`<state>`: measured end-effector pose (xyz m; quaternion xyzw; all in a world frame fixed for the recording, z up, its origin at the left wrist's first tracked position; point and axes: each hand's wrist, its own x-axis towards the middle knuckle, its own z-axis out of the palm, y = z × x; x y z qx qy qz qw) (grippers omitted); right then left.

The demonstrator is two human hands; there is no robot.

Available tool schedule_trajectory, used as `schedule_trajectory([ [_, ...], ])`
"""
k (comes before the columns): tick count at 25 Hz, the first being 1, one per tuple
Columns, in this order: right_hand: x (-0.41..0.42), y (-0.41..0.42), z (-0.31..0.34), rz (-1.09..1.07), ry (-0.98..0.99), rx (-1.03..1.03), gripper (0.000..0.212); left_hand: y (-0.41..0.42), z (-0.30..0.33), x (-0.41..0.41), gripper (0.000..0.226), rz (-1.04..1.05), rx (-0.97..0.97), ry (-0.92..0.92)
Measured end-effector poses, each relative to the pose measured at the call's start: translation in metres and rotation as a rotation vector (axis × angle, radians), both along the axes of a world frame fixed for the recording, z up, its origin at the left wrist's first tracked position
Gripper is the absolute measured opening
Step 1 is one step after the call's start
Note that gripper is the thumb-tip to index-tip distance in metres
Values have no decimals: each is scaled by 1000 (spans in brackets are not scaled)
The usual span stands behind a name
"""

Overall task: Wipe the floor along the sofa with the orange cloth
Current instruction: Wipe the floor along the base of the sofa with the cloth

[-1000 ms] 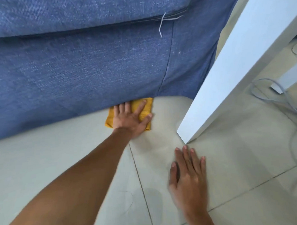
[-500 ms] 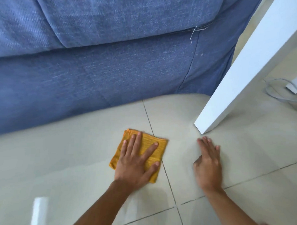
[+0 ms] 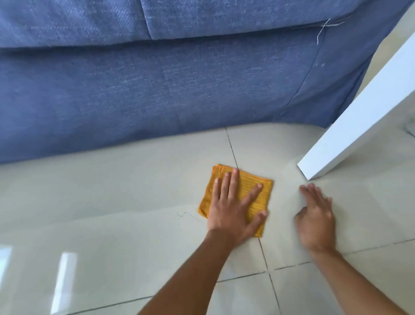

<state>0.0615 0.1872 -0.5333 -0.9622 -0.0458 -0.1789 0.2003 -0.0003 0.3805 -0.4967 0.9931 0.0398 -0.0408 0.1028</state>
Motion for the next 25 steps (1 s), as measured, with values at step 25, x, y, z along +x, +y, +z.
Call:
schedule_trajectory([
  [25,-127,221,78,542,499,-315,33,193,50,-130,44,139,130,160],
])
